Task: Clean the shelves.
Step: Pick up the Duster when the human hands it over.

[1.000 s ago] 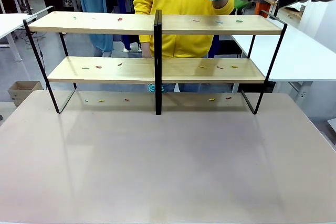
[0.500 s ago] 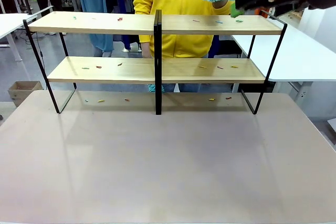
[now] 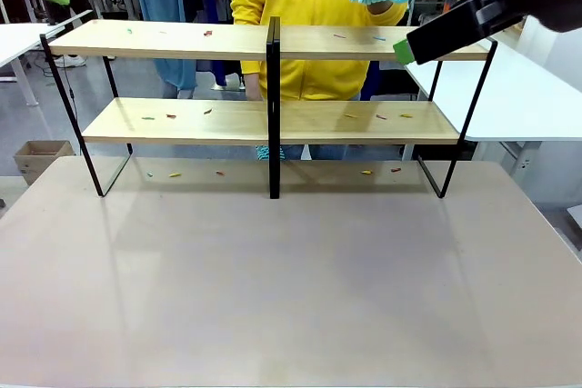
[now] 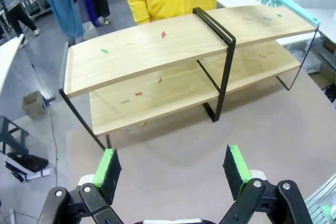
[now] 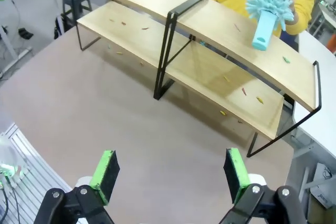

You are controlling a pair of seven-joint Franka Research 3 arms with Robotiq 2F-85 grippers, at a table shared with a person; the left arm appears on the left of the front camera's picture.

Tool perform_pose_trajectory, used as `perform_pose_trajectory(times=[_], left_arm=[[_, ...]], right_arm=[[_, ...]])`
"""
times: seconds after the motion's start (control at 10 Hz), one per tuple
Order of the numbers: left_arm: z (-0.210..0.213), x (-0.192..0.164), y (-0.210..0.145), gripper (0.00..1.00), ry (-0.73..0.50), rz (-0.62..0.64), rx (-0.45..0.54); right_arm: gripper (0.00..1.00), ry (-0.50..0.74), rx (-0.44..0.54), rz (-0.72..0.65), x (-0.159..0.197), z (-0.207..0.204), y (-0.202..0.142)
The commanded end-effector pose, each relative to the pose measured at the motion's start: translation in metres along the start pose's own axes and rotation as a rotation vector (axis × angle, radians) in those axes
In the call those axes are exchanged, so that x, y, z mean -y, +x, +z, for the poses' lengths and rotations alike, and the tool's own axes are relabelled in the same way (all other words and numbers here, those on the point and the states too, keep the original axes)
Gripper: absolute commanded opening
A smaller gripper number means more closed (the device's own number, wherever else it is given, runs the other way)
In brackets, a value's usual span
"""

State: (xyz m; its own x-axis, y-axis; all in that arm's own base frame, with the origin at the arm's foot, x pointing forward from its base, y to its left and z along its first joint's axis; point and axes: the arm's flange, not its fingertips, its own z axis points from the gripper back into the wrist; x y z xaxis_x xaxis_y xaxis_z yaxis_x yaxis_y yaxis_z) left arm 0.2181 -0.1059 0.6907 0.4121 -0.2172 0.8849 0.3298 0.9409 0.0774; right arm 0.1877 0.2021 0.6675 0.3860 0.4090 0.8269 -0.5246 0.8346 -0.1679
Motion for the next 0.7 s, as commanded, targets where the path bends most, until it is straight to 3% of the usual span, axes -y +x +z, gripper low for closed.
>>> perform_pose_trajectory(times=[0.0,0.6], left_arm=[[-0.0036,0.0003,-0.0018,1.0,-0.003,-0.02,0.007],[-0.0054,0.0013,-0.001,1.0,-0.005,-0.022,-0.001]], right_arm=[[1.0,0.038,0.031,-0.007,0.0108,-0.0017,-0.004],[1.0,0.064,0.046,-0.155,0.0163,-0.0034,-0.0011]])
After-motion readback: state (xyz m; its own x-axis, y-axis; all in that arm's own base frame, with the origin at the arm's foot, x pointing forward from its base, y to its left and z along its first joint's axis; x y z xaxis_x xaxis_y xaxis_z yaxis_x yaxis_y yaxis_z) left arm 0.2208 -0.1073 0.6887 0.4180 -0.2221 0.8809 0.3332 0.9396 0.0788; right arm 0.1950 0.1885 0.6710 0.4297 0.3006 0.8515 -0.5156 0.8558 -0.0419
